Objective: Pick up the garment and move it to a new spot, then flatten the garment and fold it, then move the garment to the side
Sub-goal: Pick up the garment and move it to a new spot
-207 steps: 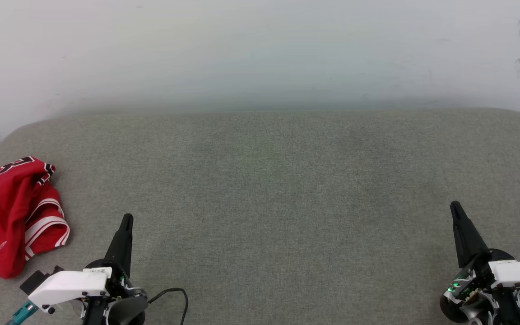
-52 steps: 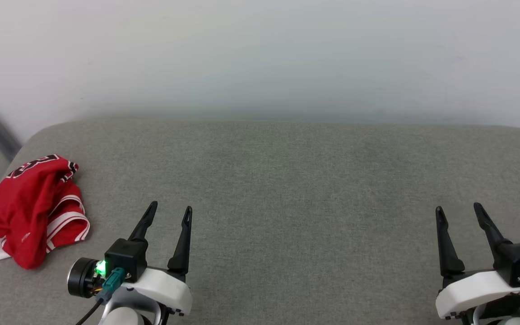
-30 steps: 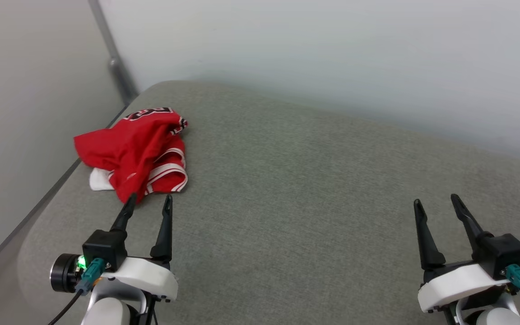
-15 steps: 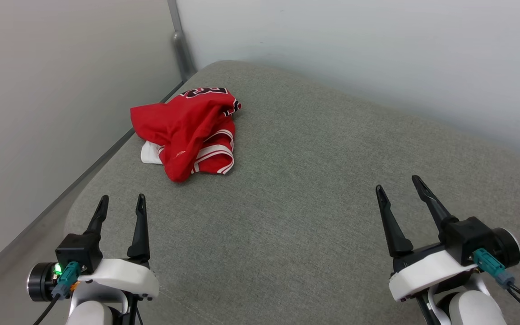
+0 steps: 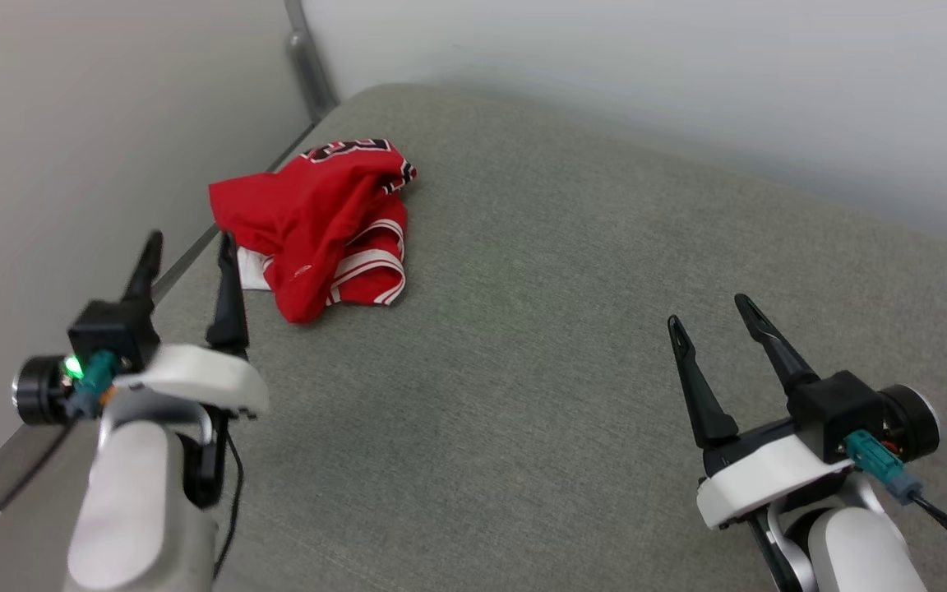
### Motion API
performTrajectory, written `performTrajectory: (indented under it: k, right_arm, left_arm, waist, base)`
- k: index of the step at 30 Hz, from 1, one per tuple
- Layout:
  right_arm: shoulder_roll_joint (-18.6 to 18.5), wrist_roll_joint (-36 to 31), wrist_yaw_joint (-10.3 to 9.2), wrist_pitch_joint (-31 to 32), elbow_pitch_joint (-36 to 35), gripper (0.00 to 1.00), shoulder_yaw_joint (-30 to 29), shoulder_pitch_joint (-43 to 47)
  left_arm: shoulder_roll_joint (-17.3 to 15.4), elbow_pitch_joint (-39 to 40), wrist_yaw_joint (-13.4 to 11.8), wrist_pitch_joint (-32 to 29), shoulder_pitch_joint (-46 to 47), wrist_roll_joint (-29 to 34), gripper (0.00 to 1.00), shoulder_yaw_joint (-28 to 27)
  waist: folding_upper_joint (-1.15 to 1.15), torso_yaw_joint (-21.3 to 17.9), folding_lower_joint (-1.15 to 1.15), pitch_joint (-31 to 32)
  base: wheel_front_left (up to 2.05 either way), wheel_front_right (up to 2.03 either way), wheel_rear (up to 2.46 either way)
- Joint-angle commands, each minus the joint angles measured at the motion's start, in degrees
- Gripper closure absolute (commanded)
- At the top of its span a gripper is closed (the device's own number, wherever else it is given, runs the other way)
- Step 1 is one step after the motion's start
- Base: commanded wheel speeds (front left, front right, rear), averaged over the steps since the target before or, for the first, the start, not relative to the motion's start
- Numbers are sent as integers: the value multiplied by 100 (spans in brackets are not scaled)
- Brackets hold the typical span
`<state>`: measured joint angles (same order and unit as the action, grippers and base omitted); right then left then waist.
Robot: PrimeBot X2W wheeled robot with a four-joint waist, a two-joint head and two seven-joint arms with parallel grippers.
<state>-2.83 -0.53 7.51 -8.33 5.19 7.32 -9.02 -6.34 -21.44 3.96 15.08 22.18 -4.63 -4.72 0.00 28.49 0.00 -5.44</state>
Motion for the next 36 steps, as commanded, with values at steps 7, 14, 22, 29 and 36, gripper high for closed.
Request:
performTrajectory:
  k: [7, 14, 22, 29, 36]
  right_arm:
    - [-8, -268, -3, 157, -212, 0, 38, -501]
    - [-9, -427, -3, 148, -320, 0, 30, -842]
    - [-6, -384, -4, 27, -308, 0, 56, -1122]
    - [-5, -361, -4, 21, -244, 0, -6, -1199]
    - [-6, -396, -4, -5, -195, 0, -85, -1206]
  left_arm:
    - [-682, -656, 187, -514, 1815, -377, 0, -243]
    - [-1506, -1325, 345, -1713, 2764, -978, 0, -152]
    - [-2436, -2356, 346, -3516, 2726, -2324, 0, 722]
    - [-2815, -2767, 348, -4477, 2497, -3390, 0, 1160]
    - [-2725, -3106, 348, -4601, 2363, -3912, 100, 1384]
  waist:
    - [0, -781, 0, -1024]
    - [0, -1301, 0, -1676]
    - [0, -1714, 0, -2142]
    - [0, -1858, 0, -2335]
    - [0, -1891, 0, -2369]
  base:
    - [0, 0, 0]
    - [0, 0, 0]
    - [0, 0, 0]
    - [0, 0, 0]
    - [0, 0, 0]
